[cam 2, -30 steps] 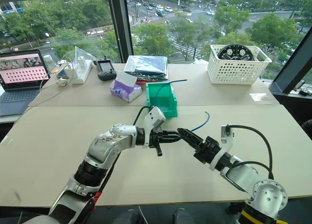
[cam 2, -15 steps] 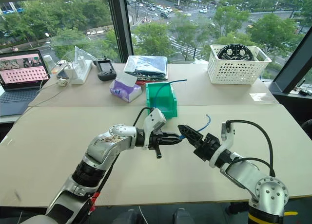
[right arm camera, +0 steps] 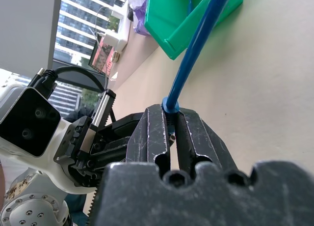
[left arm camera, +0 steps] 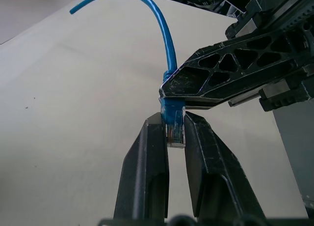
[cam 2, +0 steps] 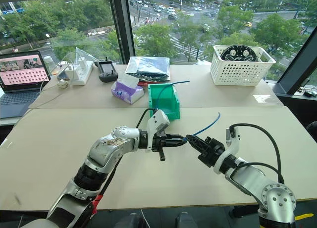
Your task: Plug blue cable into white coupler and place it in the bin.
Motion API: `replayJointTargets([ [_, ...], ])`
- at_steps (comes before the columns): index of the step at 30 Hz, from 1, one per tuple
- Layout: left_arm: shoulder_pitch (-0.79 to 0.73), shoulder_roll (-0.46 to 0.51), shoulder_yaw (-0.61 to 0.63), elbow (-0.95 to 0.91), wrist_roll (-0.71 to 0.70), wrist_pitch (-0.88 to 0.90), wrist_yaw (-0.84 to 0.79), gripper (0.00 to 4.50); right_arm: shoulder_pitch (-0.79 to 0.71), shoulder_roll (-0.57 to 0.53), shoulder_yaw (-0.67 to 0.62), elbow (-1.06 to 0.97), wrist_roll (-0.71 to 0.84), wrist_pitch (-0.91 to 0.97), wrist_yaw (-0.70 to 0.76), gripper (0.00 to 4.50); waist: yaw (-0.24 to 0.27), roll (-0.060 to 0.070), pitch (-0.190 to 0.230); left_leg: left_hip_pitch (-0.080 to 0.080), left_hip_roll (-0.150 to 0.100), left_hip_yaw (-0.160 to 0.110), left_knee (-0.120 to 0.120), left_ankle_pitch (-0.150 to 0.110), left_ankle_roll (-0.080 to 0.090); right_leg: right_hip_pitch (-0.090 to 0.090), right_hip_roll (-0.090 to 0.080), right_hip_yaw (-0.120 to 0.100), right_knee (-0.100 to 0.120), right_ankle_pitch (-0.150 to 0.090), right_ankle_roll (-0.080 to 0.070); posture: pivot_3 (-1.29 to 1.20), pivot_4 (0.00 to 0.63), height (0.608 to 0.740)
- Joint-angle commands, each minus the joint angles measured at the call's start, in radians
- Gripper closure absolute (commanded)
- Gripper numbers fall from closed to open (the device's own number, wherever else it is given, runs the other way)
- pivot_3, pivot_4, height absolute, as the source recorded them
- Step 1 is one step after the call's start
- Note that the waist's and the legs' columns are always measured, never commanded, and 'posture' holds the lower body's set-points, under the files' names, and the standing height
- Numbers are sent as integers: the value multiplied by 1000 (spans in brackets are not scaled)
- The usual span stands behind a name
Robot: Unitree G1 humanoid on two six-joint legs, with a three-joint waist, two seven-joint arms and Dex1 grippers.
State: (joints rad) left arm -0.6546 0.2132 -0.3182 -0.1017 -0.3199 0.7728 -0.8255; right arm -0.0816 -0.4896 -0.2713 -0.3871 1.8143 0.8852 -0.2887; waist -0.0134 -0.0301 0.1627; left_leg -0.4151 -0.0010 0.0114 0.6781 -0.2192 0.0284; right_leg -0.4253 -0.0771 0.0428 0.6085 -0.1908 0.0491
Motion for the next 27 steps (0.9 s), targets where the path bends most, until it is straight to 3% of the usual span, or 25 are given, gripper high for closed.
replayJointTargets([
  [1,12,39,14,-50,-52,46,-42,3154,-61,-41,-33,3,17,-45,41,4500,-2,0,0,0,0,0,0,0,0,0,0,0,0,0,0,0,150,740],
  [9,-25,58,284,-160,-89,11,152,127,-283,-115,27,158,-19,7,138,4500,-1,0,1,0,0,0,0,0,0,0,0,0,0,0,0,0,150,740],
  [15,-36,121,541,-298,-162,122,332,9,-450,-118,104,314,-157,72,286,4500,-4,1,2,0,0,0,-1,0,1,-1,1,0,0,1,0,0,150,740],
  [17,2,171,598,-348,-106,141,416,9,-506,-104,131,377,-218,90,348,4500,-3,0,3,0,0,0,-1,0,1,-1,0,0,0,1,0,0,150,740],
  [21,149,184,713,-460,-100,135,514,9,-585,-66,163,471,-317,121,453,4500,-2,1,3,0,0,1,-1,-1,1,-1,0,0,0,3,-3,0,150,740],
  [24,303,74,810,-555,-199,62,535,9,-617,-38,172,505,-374,139,502,4500,0,0,3,0,0,1,-1,-1,2,-1,0,0,0,4,-6,0,150,740],
  [27,504,-14,803,-616,-190,-30,538,9,-630,-12,161,516,-411,154,520,4500,2,0,3,-1,0,1,-1,-1,2,-1,-1,0,-2,5,-6,0,150,740],
])
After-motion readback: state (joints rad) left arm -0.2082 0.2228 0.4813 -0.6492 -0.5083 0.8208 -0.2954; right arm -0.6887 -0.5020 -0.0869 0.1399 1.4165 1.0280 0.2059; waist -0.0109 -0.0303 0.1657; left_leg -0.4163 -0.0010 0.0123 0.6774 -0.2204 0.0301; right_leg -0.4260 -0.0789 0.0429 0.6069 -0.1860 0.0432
